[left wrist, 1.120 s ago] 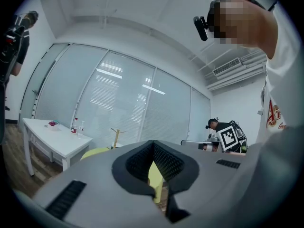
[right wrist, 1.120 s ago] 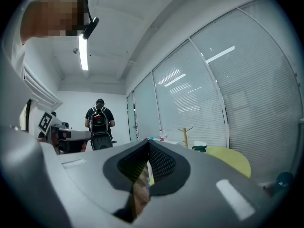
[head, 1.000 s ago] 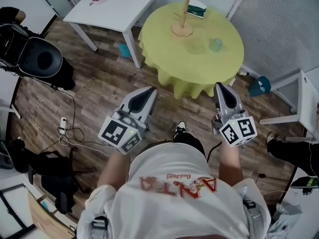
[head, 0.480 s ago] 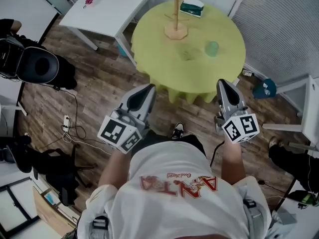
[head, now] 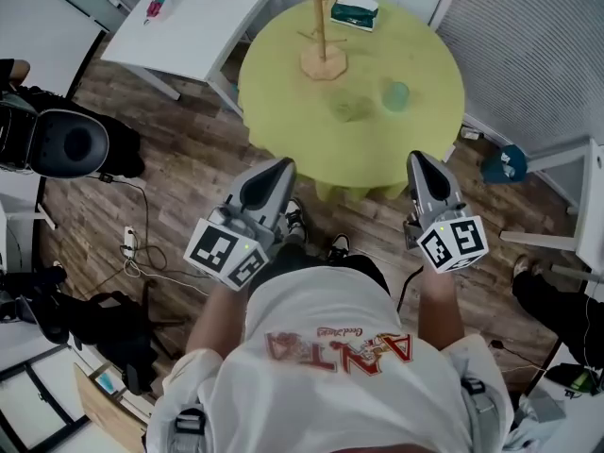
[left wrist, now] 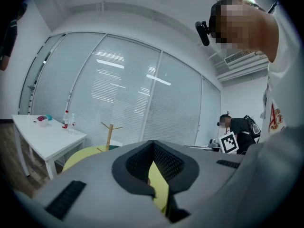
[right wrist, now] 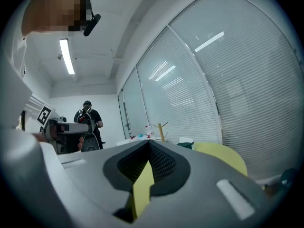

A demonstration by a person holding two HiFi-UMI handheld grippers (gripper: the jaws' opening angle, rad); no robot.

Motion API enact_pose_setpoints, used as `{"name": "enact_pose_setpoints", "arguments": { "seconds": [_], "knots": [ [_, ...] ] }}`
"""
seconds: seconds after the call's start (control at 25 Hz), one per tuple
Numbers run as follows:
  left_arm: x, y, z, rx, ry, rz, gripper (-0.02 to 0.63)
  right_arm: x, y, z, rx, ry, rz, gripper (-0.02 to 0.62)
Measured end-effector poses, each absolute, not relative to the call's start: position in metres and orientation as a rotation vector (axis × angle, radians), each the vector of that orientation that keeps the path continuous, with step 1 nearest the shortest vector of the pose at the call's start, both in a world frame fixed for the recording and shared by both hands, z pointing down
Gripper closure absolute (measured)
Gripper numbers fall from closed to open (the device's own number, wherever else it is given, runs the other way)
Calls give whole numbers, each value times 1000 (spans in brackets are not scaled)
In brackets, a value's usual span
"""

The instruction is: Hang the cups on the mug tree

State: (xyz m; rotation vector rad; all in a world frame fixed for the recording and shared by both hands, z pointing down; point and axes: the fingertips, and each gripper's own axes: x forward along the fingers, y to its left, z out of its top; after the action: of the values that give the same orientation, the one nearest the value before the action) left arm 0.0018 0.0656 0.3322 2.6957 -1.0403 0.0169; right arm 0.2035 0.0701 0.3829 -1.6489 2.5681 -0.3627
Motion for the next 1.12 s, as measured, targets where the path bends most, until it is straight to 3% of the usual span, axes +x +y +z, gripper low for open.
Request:
{"name": "enact_pose_setpoints", "arguments": {
  "seconds": [0.32,0.84,1.12],
  "knots": [
    [7,-4,332,2723,-921,-39,597,210,18,374,-1778,2535,-320,594],
    [-53,-119,371,2724,-763,47,597,117,-90,389,-1807,2605,-370,594],
    [-49,-143,386,2708,-695,68,597,122,-99,409,-1875,2585,-430,594]
  ]
}}
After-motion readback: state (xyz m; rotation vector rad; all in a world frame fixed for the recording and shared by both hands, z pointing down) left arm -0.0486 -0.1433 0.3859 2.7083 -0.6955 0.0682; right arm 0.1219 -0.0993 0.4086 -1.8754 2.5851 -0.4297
